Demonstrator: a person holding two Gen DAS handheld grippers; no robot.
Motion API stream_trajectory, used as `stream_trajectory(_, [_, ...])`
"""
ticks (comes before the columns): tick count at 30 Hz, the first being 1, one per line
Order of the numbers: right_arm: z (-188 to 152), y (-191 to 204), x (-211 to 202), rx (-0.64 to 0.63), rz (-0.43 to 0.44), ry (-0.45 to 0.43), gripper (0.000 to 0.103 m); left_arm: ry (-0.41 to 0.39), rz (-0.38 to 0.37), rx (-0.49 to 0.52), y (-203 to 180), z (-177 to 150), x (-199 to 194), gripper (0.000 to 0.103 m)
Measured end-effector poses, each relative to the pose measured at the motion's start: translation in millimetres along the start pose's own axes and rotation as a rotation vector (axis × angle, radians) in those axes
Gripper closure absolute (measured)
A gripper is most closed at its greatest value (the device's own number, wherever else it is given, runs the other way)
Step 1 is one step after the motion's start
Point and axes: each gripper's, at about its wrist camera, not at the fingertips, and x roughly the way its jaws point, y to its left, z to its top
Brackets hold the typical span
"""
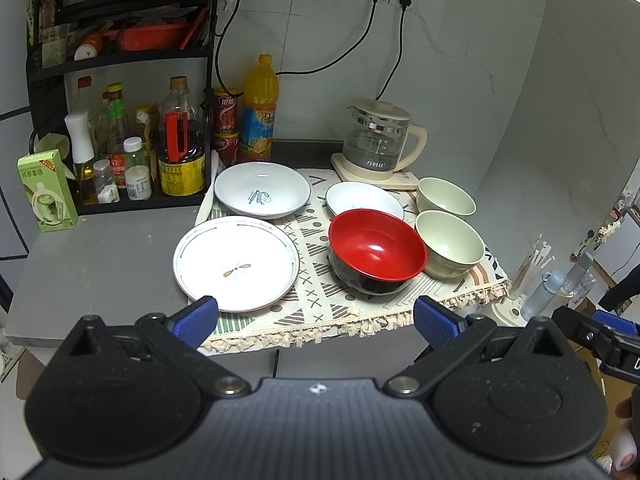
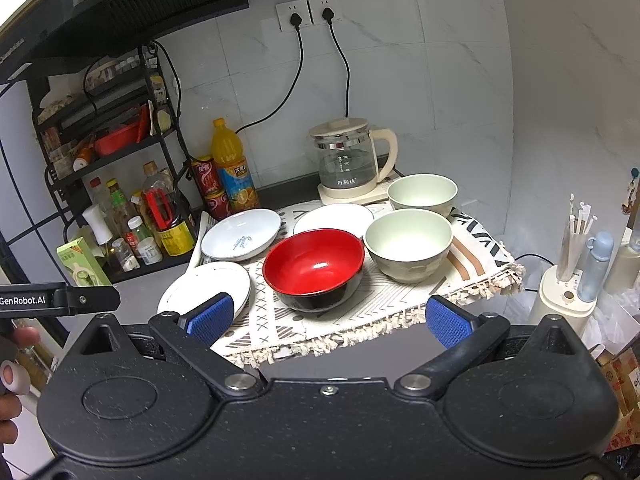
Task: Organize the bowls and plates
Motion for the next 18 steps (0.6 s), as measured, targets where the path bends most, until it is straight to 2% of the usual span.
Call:
stream_trajectory(8, [4, -10, 11, 0.001, -0.016, 0.017, 0.000, 0.013, -0.011, -0.010, -5, 7, 17, 0.000])
stream_trajectory(18, [18, -30, 49, 0.026, -0.055, 0.025, 0.000, 0.042, -0.024, -0.017, -12, 33, 68, 0.000])
